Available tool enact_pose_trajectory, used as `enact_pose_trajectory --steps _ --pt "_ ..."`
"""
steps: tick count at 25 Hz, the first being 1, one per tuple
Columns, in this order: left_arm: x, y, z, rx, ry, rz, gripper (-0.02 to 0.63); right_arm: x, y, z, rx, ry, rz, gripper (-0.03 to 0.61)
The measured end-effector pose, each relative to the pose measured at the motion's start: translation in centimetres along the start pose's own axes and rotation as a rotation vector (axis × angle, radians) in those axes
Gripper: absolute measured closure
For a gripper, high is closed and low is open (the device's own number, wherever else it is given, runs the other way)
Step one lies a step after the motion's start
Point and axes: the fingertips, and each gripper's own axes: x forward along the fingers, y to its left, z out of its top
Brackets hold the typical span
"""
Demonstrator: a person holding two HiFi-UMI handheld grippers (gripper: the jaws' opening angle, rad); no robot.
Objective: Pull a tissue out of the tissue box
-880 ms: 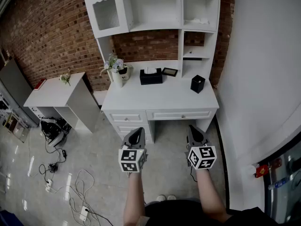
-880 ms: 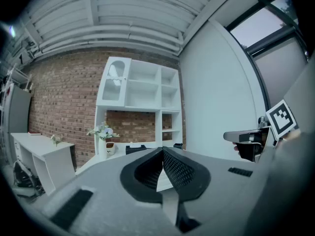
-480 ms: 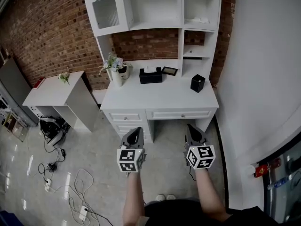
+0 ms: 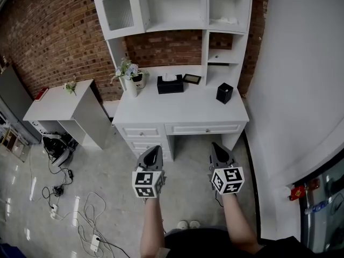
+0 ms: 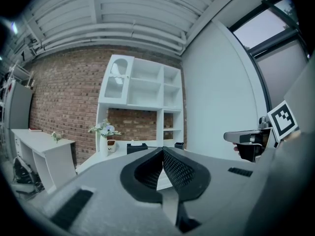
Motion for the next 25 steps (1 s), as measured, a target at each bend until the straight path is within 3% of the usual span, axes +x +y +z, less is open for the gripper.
enact_pose_trajectory --steps 5,14,25 --pt "-0.2 0.3 -0.2 0.000 0.000 -0.007 0.604 0.0 0.5 -0.5 0.003 0.008 0.006 0.581" --pt "-1.1 1.9 -0.8 -0.019 0.005 0.005 0.604 0.6 2.3 -0.8 0.055 0.001 0.076 0.422" --pt "-2.0 4.3 0.2 -0.015 -0.035 -0.011 0.604 1.0 3.9 0.1 0.059 -0.030 0.062 0.353"
